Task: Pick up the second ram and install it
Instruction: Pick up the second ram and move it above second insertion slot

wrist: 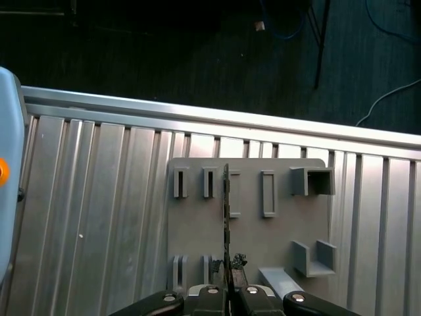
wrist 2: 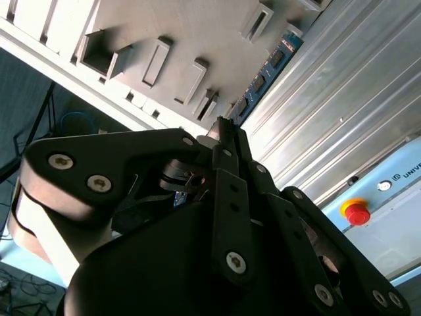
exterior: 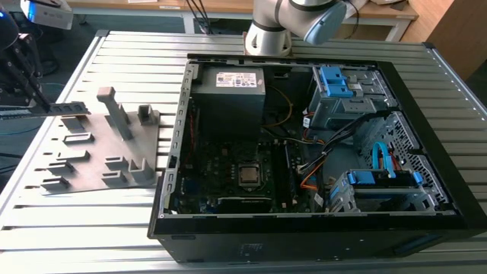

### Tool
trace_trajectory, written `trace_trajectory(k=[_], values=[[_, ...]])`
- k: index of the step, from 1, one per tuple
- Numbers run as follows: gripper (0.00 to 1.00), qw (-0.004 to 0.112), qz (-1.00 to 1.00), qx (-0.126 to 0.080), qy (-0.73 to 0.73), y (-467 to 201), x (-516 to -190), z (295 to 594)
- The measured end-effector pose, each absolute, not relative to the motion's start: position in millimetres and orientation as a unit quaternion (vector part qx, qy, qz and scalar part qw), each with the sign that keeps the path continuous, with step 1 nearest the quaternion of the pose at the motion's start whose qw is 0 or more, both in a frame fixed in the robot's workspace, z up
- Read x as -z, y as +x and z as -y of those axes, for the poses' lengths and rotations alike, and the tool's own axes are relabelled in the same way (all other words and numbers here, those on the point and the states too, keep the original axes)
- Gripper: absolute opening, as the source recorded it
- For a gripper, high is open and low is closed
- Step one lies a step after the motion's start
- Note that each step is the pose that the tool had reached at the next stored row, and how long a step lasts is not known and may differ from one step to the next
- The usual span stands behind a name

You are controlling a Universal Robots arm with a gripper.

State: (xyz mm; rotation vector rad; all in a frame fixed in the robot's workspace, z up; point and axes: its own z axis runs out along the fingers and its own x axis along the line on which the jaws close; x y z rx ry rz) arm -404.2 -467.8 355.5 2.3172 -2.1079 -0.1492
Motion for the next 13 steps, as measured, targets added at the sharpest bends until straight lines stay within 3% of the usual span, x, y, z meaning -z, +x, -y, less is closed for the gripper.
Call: trace_trajectory(k=[13], values=[[0.14, 0.003, 0.672, 0.048, 0.739, -404, -381, 468]])
